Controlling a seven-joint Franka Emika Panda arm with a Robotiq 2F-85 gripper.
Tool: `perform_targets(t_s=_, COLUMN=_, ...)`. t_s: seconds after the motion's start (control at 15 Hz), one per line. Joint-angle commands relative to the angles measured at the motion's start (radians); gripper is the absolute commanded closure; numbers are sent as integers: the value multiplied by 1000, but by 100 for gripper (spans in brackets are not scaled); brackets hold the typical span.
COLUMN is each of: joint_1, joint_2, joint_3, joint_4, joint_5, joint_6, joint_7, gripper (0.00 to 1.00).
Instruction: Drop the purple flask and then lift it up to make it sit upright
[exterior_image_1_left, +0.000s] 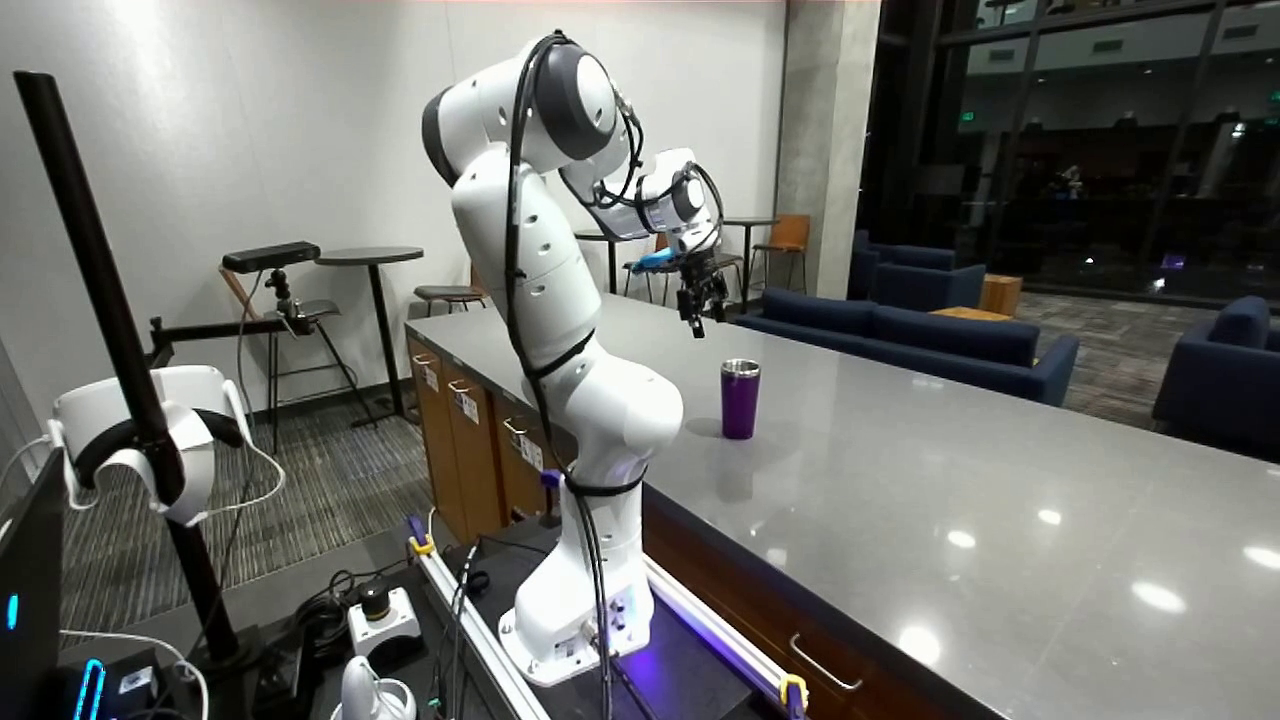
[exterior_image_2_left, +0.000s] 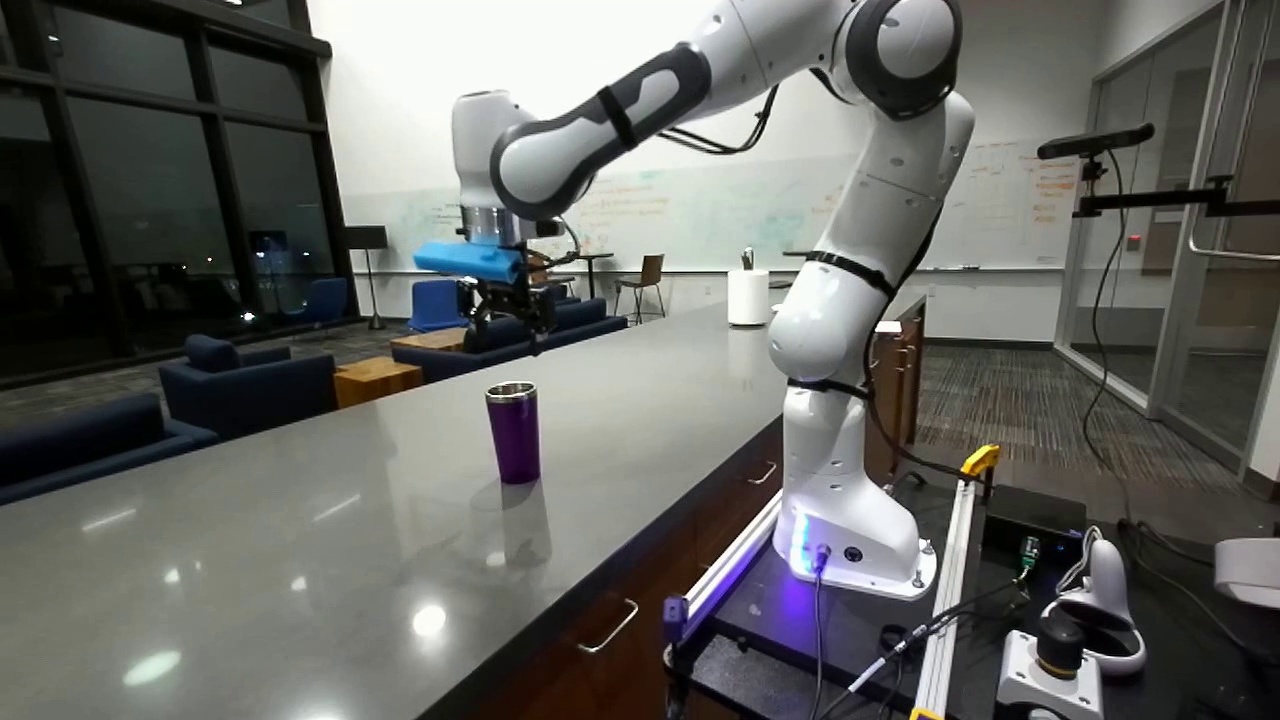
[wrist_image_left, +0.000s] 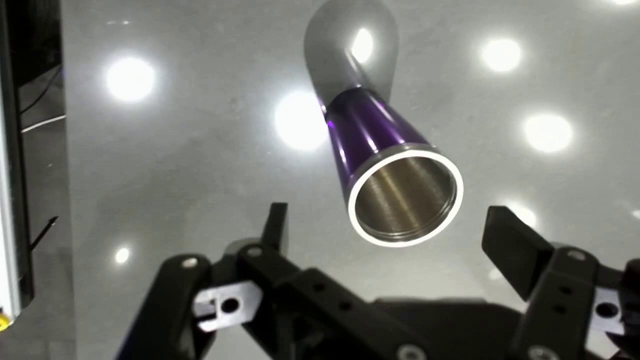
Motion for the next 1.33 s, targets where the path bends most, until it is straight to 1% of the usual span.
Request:
perform_targets(t_s=0.0, joint_1=46, joint_2=3, joint_3=-28, joint_4=51, joint_5=-7, joint_6=-104, joint_7=-8, gripper=0)
perform_targets(t_s=0.07, joint_1=40, joint_2=7, joint_3=-26, joint_4=30, joint_5=-24, joint_6=-77, joint_7=12, gripper=0)
perform_targets(t_s=0.4, joint_1=55, joint_2=7, joint_3=-30, joint_4=40, joint_5=-21, joint_6=-85, joint_7=7, gripper=0)
perform_targets(t_s=0.53, joint_1=43, joint_2=54, joint_3=-60, joint_4=84, joint_5=40, joint_6=-137, joint_7=22, gripper=0)
perform_targets(t_s=0.6, joint_1=36, joint_2=64, joint_3=-71, joint_4=89, joint_5=50, joint_6=-147, joint_7=31, gripper=0)
perform_targets(t_s=0.93, joint_1=35, joint_2=83, joint_3=-145, joint_4=68, joint_5=132, joint_6=-150, joint_7=26, gripper=0)
perform_targets(t_s=1.27, joint_1=40, joint_2=105, joint_3=-161, joint_4=41, joint_5=154, joint_6=-140, joint_7=30, gripper=0)
